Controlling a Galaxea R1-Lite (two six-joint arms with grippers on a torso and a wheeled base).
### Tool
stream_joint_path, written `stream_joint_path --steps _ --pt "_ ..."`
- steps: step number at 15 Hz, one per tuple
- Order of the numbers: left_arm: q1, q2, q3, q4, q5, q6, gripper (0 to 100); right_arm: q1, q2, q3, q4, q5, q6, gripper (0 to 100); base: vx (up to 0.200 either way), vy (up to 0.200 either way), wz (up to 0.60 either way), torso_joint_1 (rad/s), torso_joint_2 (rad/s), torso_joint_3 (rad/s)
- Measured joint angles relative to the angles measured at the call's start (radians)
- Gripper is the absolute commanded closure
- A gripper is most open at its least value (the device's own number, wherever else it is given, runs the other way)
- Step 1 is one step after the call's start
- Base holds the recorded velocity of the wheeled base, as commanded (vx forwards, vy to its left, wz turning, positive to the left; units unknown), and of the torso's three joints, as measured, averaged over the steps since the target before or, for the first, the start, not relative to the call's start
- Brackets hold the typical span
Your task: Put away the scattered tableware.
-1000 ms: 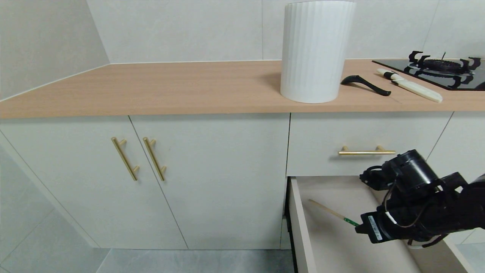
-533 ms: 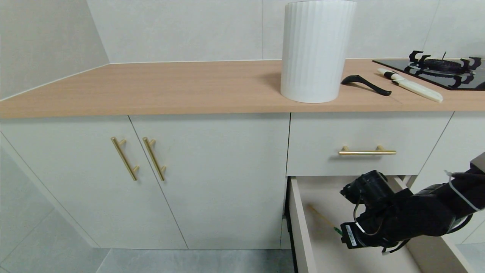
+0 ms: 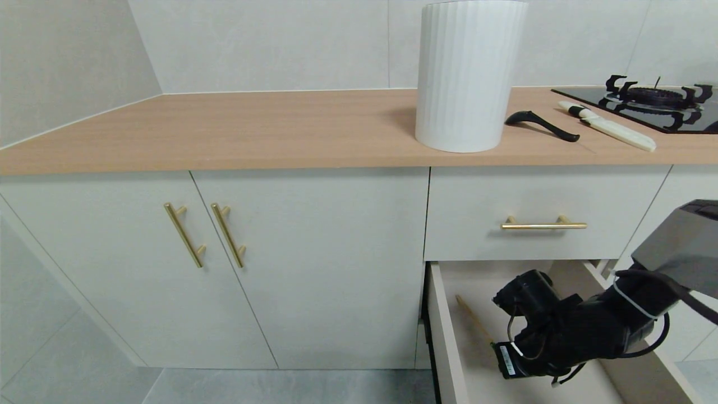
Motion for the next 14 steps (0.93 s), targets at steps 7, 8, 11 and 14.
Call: stream_joint_path --steps 7,8,11,14 --pt "0.000 0.000 0.000 0.000 0.000 0.000 0 0.013 0.124 -0.002 -0.091 -0.051 0.034 100 0.000 0.000 0.00 0.000 0.00 0.000" --pt "0.000 0.000 0.000 0.000 0.000 0.000 0 0.013 0.129 -0.002 -0.091 -0.051 0.034 100 0.000 0.000 0.00 0.000 0.00 0.000" --pt "0.000 0.000 0.000 0.000 0.000 0.000 0 0.013 0.134 -0.003 -0.091 -0.051 0.033 100 0.000 0.000 0.00 0.000 0.00 0.000" --pt "0.000 0.000 0.000 0.000 0.000 0.000 0 0.013 0.136 -0.005 -0.092 -0.051 0.034 0 0.000 0.000 0.00 0.000 0.00 0.000"
